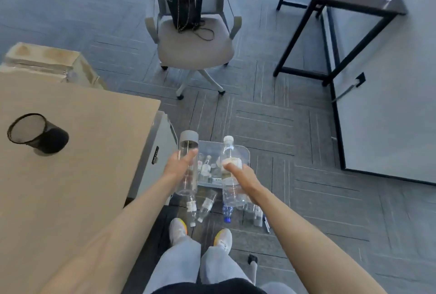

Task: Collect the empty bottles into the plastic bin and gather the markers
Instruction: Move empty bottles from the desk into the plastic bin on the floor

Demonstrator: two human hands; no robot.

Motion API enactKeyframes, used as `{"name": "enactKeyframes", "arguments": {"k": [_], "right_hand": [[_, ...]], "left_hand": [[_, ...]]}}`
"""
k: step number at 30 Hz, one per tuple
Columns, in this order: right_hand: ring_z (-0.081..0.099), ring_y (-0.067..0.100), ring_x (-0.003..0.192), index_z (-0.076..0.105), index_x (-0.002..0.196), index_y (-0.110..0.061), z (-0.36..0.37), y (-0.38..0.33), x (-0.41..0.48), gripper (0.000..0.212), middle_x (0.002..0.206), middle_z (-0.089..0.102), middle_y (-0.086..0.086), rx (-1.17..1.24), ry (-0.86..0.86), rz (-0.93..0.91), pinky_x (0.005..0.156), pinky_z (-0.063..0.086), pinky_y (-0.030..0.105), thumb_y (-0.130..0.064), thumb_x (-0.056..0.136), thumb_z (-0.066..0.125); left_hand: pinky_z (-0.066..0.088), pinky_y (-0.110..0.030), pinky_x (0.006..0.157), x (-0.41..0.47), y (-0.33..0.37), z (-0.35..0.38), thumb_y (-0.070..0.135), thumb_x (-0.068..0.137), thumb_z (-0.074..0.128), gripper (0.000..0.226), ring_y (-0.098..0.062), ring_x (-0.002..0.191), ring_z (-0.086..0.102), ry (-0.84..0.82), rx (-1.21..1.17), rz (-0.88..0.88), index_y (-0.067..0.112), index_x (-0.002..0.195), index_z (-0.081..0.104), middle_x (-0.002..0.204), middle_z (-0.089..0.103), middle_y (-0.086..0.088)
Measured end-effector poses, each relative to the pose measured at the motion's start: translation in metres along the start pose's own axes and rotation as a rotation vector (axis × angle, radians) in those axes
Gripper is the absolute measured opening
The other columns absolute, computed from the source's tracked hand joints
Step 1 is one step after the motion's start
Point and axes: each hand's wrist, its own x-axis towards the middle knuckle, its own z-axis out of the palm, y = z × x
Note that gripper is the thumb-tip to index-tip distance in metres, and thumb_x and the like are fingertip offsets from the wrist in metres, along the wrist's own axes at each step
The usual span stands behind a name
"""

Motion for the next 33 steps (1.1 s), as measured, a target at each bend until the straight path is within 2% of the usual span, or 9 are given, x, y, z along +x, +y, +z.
{"name": "enactKeyframes", "arguments": {"k": [3,6,10,17,21,23,27,29,33], "right_hand": [[0.059,0.012,0.086,0.067,0.111,-0.013,0.012,0.014,0.023,0.043,0.104,0.065,0.002,-0.026,0.017,0.142,0.074,0.047,0.031,-0.046,0.085,0.061],[0.063,0.019,0.098,0.064,0.118,-0.011,0.024,0.03,0.065,0.071,0.114,0.066,0.005,0.02,0.034,0.247,0.087,0.052,0.038,-0.063,0.07,0.064],[0.062,0.025,0.099,0.06,0.121,-0.007,0.04,0.036,0.13,0.052,0.116,0.063,0.008,0.047,0.023,0.267,0.092,0.052,0.041,-0.046,0.086,0.064],[0.056,0.027,0.105,0.051,0.131,-0.005,0.059,0.054,0.227,0.06,0.126,0.055,0.009,0.096,0.042,0.28,0.088,0.048,0.041,-0.039,0.084,0.066],[0.047,0.033,0.129,0.027,0.15,-0.013,0.063,0.07,0.253,0.1,0.15,0.037,0.009,0.06,-0.056,0.34,0.097,0.048,0.054,-0.059,0.071,0.07],[0.041,0.032,0.135,0.025,0.153,-0.012,0.056,0.078,0.257,0.091,0.155,0.033,0.009,-0.037,0.016,0.258,0.106,0.041,0.054,-0.053,0.08,0.064],[0.054,0.026,0.121,0.048,0.141,-0.01,0.033,0.086,0.238,0.06,0.14,0.053,0.008,-0.169,0.052,0.221,0.104,0.044,0.044,-0.038,0.089,0.058],[0.056,0.026,0.118,0.055,0.134,-0.009,0.02,0.089,0.222,0.055,0.134,0.058,0.008,-0.167,0.05,0.247,0.101,0.045,0.038,-0.039,0.088,0.06],[0.051,0.026,0.127,0.049,0.14,-0.009,-0.005,0.079,0.189,0.054,0.141,0.053,0.01,-0.141,0.081,0.251,0.098,0.039,0.032,-0.034,0.094,0.056]], "left_hand": [[0.049,-0.032,0.064,0.041,-0.011,0.001,0.054,0.088,0.061,0.055,-0.017,0.077,0.06,-0.023,0.048,-0.041,0.015,0.126,0.052,0.107,0.064,-0.005],[0.054,-0.043,0.082,0.084,-0.024,-0.003,0.063,0.083,0.061,0.069,-0.023,0.091,0.065,-0.041,0.096,-0.099,0.018,0.134,0.048,0.112,0.065,-0.005],[0.054,-0.052,0.091,0.127,-0.03,-0.015,0.069,0.073,0.063,0.075,-0.03,0.1,0.064,0.02,0.11,-0.113,0.019,0.127,0.051,0.115,0.064,-0.009],[0.049,-0.052,0.098,0.163,-0.043,-0.023,0.082,0.056,0.061,0.105,-0.031,0.118,0.057,0.019,0.18,-0.137,0.027,0.143,0.037,0.135,0.055,-0.006],[0.055,-0.047,0.089,0.172,-0.059,-0.024,0.074,0.071,0.062,0.09,-0.028,0.112,0.06,-0.002,0.191,-0.139,0.028,0.143,0.036,0.129,0.057,-0.004],[0.058,-0.04,0.08,0.174,-0.065,-0.025,0.066,0.08,0.061,0.078,-0.026,0.107,0.061,0.006,0.19,-0.133,0.027,0.142,0.036,0.125,0.057,-0.004],[0.058,-0.034,0.07,0.17,-0.07,-0.022,0.063,0.083,0.061,0.07,-0.023,0.103,0.063,0.029,0.208,-0.136,0.025,0.138,0.042,0.122,0.058,-0.003],[0.059,-0.037,0.075,0.167,-0.072,-0.017,0.066,0.08,0.061,0.074,-0.024,0.104,0.063,0.022,0.211,-0.14,0.025,0.138,0.042,0.122,0.058,-0.004],[0.054,-0.049,0.092,0.16,-0.067,-0.001,0.083,0.057,0.058,0.101,-0.029,0.112,0.06,0.005,0.265,-0.142,0.028,0.14,0.04,0.128,0.057,-0.005]]}}
